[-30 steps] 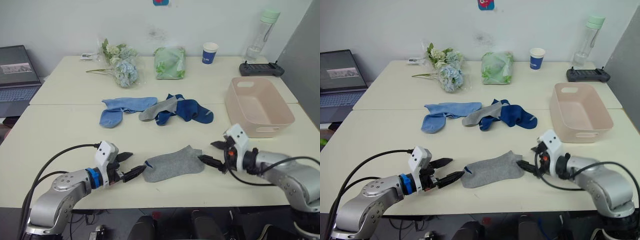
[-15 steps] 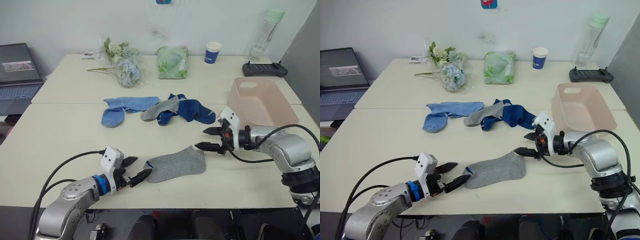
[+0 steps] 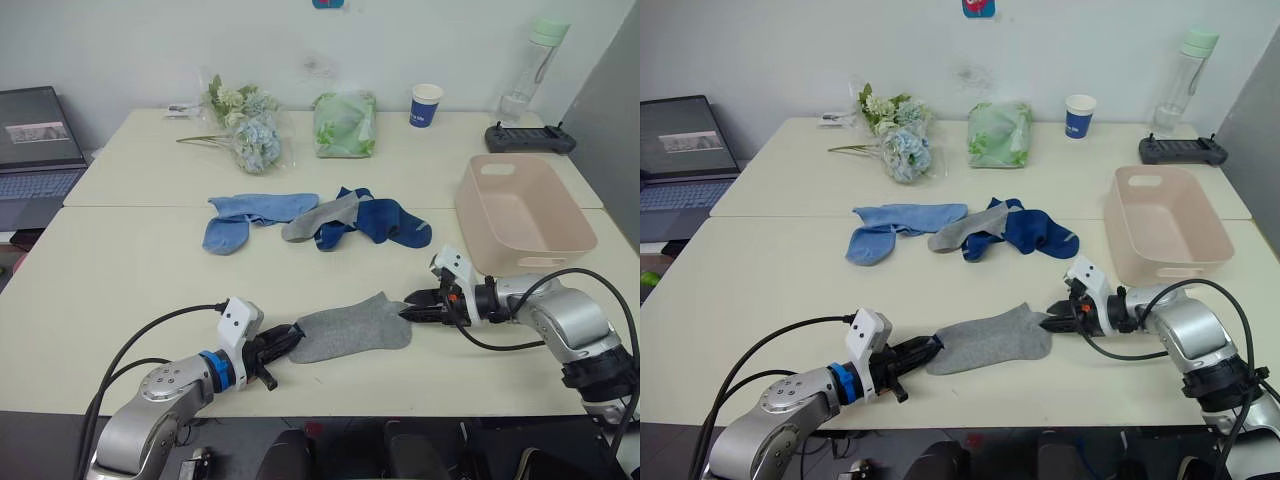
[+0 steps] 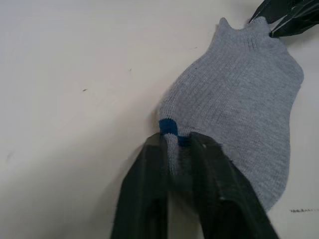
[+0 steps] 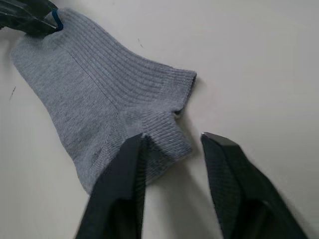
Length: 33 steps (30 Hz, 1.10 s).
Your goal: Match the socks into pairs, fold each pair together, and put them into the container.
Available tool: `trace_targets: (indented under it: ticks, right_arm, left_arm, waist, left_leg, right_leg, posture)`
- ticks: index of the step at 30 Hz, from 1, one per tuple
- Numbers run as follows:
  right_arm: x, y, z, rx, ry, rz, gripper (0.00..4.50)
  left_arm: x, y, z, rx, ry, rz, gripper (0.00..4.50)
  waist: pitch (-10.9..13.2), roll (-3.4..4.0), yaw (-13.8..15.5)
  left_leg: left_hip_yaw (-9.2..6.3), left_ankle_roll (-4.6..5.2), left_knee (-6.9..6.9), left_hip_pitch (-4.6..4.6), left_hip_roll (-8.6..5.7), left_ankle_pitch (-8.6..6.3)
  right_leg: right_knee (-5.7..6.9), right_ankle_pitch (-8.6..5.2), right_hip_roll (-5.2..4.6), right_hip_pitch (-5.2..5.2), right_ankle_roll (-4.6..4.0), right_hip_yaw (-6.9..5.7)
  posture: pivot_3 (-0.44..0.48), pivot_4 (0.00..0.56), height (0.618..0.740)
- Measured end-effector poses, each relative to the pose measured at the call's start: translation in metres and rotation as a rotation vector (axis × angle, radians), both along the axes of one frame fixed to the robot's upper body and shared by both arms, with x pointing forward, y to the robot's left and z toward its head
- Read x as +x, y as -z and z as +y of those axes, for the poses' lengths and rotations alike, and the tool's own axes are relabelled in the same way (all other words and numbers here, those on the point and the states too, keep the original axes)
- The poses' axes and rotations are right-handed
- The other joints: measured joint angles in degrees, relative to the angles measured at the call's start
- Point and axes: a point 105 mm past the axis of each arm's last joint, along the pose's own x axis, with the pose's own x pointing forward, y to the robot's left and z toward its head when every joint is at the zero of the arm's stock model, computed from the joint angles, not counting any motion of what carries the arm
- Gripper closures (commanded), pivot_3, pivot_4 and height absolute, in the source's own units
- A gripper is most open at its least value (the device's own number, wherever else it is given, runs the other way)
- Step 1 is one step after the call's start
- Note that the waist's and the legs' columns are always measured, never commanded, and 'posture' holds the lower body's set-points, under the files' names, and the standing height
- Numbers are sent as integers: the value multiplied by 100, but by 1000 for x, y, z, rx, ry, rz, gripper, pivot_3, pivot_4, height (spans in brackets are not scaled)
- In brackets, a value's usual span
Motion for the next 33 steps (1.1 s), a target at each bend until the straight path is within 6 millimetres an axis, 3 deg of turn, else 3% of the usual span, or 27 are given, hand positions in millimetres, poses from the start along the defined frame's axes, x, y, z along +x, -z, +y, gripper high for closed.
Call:
trace_targets:
  ticks: [2, 7, 13, 24, 25, 28, 33]
  right_arm:
    - [-2, 0, 1, 4, -2, 1, 4481]
    - [-12, 3, 3, 21, 0, 35, 4481]
    - [-31, -8, 12, 85, -1, 61, 4481]
    - [-37, -2, 8, 63, 23, 59, 4481]
    - [-37, -2, 9, 64, 24, 57, 4500]
    - [-33, -3, 8, 54, 40, 22, 3815]
    - [-26, -6, 0, 26, 67, -32, 2079]
  left_arm:
    - [1, -1, 0, 3, 1, -4, 4500]
    - [5, -2, 3, 21, 6, -8, 4500]
    - [15, -7, 23, 78, -6, -19, 4500]
    - [17, -2, 23, 92, 26, -33, 4500]
    - [19, -3, 21, 79, 17, -39, 4059]
    - [22, -3, 21, 66, 1, -47, 3294]
    - [17, -5, 28, 69, -13, -48, 1728]
  waist:
    - [0, 0, -2]
    - [0, 0, -5]
    - [0, 0, -3]
    - [0, 0, -8]
    - [0, 0, -8]
    - [0, -1, -10]
    - [0, -1, -25]
  left_leg:
    - [-1, 0, 0, 0, 0, 0]
    - [0, 0, 0, -1, 0, 0]
    - [1, 0, 0, 0, 0, 0]
    - [1, 1, -1, 1, 0, 0]
    - [-1, 1, 0, 0, 0, 0]
    - [-2, 0, 0, 1, 0, 0]
    - [0, 0, 0, 2, 2, 0]
  right_leg:
    - [1, 0, 0, 1, 0, -1]
    - [0, 0, 0, 0, 0, 0]
    - [1, 0, 2, 1, 0, 1]
    - [-1, 0, 1, 2, 1, 1]
    - [0, 0, 1, 2, 1, 0]
    - [5, 0, 2, 1, 1, -1]
    - [5, 0, 2, 0, 1, 0]
  posture:
    - [0, 150, 740]
    - [0, 150, 740]
    - [0, 150, 740]
    - [0, 150, 740]
    - [0, 150, 740]
    - [0, 150, 740]
    - [0, 150, 740]
